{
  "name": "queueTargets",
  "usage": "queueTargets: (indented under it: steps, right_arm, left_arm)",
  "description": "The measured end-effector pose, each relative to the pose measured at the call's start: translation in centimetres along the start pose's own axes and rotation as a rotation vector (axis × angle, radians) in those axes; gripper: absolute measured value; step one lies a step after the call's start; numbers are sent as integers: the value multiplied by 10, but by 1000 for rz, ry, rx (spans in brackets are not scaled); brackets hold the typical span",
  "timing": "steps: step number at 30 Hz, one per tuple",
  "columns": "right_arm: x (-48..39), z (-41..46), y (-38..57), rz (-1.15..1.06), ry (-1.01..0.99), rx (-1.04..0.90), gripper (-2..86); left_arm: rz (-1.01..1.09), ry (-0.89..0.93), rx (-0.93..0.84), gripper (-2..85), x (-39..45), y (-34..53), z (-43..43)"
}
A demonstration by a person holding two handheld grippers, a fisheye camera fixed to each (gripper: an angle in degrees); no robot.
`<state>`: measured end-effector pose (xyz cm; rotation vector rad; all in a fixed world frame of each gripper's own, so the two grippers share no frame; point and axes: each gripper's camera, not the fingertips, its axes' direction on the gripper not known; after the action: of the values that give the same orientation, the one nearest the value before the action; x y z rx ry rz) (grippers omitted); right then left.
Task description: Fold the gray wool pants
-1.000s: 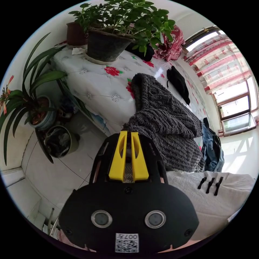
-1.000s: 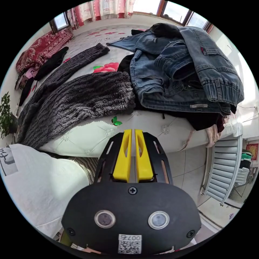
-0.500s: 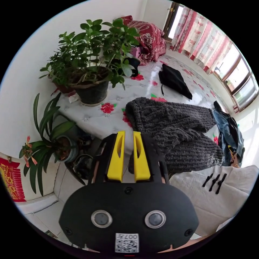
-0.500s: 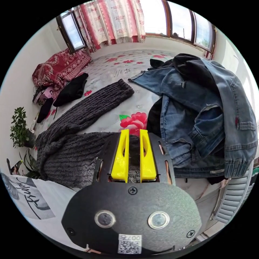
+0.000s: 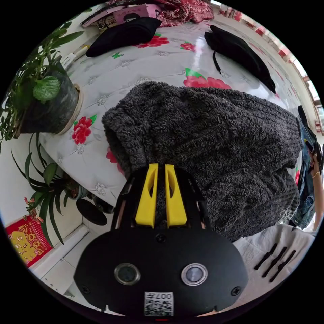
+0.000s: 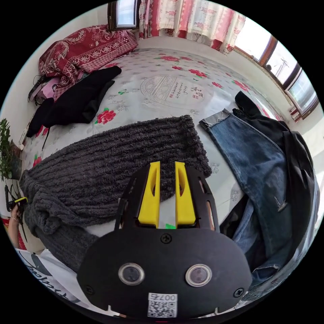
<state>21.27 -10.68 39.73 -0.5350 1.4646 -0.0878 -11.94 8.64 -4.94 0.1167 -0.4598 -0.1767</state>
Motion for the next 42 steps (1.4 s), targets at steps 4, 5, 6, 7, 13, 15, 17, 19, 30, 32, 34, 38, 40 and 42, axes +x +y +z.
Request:
queueTargets:
  steps: [4,5,6,7,13,15,17,19,30,32,34,38,40,42]
  right_arm:
    - [-4,48,-34,30,11,-74,41]
    - [-7,66,-36,45,18,-128,41]
    - [-9,64,-27,74,9,-46,42]
    - [-10,62,-21,78,11,-20,43]
    - [-6,45,92,111,236,11,44]
    - [12,31,134,275,191,7,48]
    - [19,28,147,305,183,22,51]
    - [19,34,139,257,210,24,55]
    - [82,58,39,444,205,-70,72]
    - [74,40,58,419,229,-16,73]
    - [68,13,88,386,173,64,75]
    - [78,-45,187,394,-48,141,83]
    - [85,-65,239,424,-93,131,87]
    - [94,-84,312,506,-88,91,90]
  left_arm:
    - [-50,12,-8,1,0,-13,2]
    - [-56,-3,-23,-3,1,-24,3]
    - [-52,-22,-34,-6,5,-38,5]
    - [-44,-34,-43,-7,7,-46,6]
    - [64,-103,48,-10,38,-127,1]
    - [97,-117,104,-10,54,-158,-3]
    - [128,-154,138,-10,66,-178,-5]
    - [153,-187,171,-10,72,-195,-6]
    - [-118,73,215,-2,-39,-169,-37]
    - [-123,45,253,8,-47,-139,-52]
    - [-129,42,267,17,-56,-103,-63]
    - [-286,158,272,28,-97,-1,-70]
    - [-377,280,266,31,-121,41,-66]
    - [-465,339,243,37,-148,85,-59]
